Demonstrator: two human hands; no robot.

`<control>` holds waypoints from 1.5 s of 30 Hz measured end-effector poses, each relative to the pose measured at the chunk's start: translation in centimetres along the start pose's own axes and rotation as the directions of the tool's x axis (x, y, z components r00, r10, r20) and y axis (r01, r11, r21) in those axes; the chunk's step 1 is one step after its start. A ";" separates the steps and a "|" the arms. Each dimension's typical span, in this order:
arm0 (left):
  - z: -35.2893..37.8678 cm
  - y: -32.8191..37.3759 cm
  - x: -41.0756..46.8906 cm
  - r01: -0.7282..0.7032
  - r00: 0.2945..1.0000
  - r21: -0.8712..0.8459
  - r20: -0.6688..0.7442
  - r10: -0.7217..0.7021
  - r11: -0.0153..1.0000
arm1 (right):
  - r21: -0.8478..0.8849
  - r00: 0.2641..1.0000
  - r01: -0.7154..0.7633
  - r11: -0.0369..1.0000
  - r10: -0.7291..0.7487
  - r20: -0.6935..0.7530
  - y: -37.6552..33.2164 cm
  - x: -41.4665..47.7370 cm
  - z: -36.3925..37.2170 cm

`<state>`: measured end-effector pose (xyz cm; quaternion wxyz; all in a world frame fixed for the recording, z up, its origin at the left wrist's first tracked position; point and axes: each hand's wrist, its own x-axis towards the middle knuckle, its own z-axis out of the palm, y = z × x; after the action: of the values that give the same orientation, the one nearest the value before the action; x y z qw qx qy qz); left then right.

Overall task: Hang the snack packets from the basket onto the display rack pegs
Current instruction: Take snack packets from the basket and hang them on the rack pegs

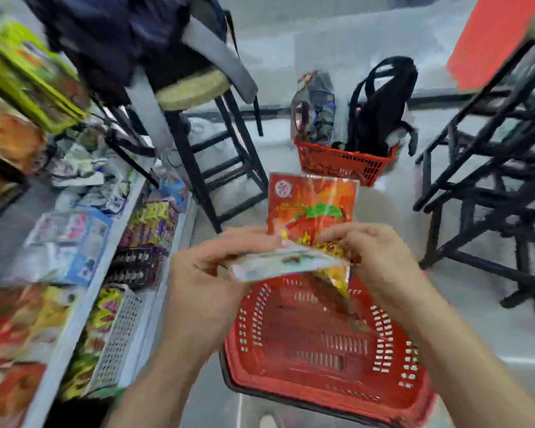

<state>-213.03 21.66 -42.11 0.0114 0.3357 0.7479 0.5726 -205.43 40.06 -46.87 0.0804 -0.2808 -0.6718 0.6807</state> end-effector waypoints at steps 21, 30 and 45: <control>-11.2 34.9 -5.7 0.087 0.964 0.411 -0.263 0.027 0.907 | 0.310 0.559 -0.311 0.898 -0.091 0.824 -31.7 -18.5 3.3; -14.8 42.0 -9.6 0.436 0.402 -0.106 -0.866 -0.299 0.894 | 0.251 0.407 0.301 0.920 -0.362 0.839 -34.0 -26.4 8.9; -26.8 46.3 -29.2 0.142 -0.187 -0.377 -0.918 -0.349 0.915 | 0.392 -0.078 0.349 0.851 -0.391 0.917 -32.6 -46.3 22.3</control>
<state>-178.54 -10.57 -3.58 -0.4162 -0.3598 0.5079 0.6628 -186.66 0.84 -4.25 -0.2137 0.4576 -0.5770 0.6418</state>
